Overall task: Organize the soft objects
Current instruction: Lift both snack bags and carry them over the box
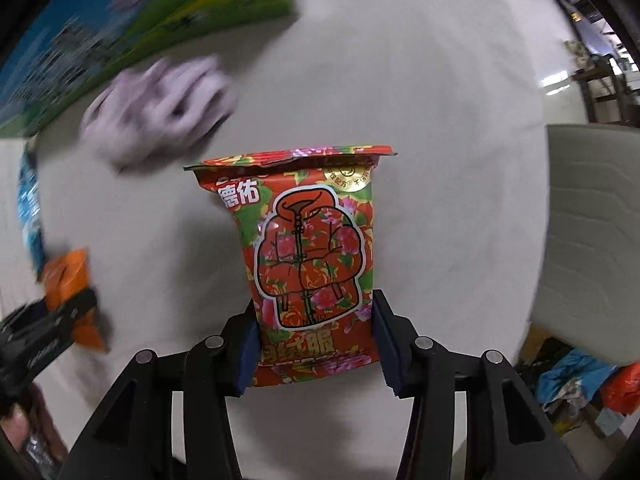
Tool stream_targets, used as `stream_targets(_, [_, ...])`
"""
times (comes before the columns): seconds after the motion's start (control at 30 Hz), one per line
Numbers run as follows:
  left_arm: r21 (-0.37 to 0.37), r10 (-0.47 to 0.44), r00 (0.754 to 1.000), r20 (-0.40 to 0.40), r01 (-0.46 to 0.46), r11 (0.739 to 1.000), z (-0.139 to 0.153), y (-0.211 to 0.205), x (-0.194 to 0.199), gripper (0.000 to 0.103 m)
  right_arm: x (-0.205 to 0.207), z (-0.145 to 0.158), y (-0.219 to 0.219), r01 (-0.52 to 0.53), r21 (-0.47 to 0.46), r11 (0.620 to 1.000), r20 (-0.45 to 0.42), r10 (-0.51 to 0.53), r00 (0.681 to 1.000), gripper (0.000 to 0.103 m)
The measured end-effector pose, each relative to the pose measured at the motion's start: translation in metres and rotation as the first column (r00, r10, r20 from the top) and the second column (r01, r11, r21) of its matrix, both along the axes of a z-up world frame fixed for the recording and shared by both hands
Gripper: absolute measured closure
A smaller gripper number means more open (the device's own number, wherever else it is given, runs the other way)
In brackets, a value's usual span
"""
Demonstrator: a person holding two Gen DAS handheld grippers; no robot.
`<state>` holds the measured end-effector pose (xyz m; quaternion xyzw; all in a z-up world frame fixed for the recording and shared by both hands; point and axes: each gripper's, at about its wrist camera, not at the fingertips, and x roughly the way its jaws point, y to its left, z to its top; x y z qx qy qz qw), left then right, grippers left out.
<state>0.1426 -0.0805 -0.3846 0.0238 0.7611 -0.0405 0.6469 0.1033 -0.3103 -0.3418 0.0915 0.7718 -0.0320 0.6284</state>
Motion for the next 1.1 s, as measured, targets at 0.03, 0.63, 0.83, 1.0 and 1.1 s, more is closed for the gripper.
stream_targets(0.03, [-0.006, -0.02, 1.0, 0.009, 0.02, 1.0, 0.002, -0.006, -0.001, 0.055, -0.003, 0.0, 0.003, 0.001, 0.01, 1.0, -0.002, -0.001, 1.0, 0.051])
stream_targets(0.63, [0.006, -0.066, 0.997, 0.038, 0.066, 0.998, 0.013, -0.039, 0.002, 0.057, 0.008, -0.043, 0.038, -0.001, -0.08, 0.997, -0.021, -0.001, 1.0, 0.051])
stream_targets(0.83, [-0.039, -0.066, 0.996, 0.066, 0.069, 0.997, 0.04, -0.025, 0.013, 0.059, 0.014, -0.017, 0.046, -0.009, -0.061, 0.998, 0.012, 0.009, 1.0, 0.055])
stream_targets(1.0, [-0.104, -0.06, 0.989, 0.133, 0.074, 0.992, 0.087, -0.026, 0.016, 0.059, 0.019, 0.029, 0.05, -0.018, -0.015, 1.0, 0.093, 0.02, 0.995, 0.055])
stream_targets(1.1, [-0.148, -0.051, 0.981, 0.189, 0.08, 0.986, 0.124, -0.026, 0.022, 0.059, 0.026, 0.06, 0.05, -0.021, 0.01, 1.0, 0.15, 0.019, 0.988, 0.055])
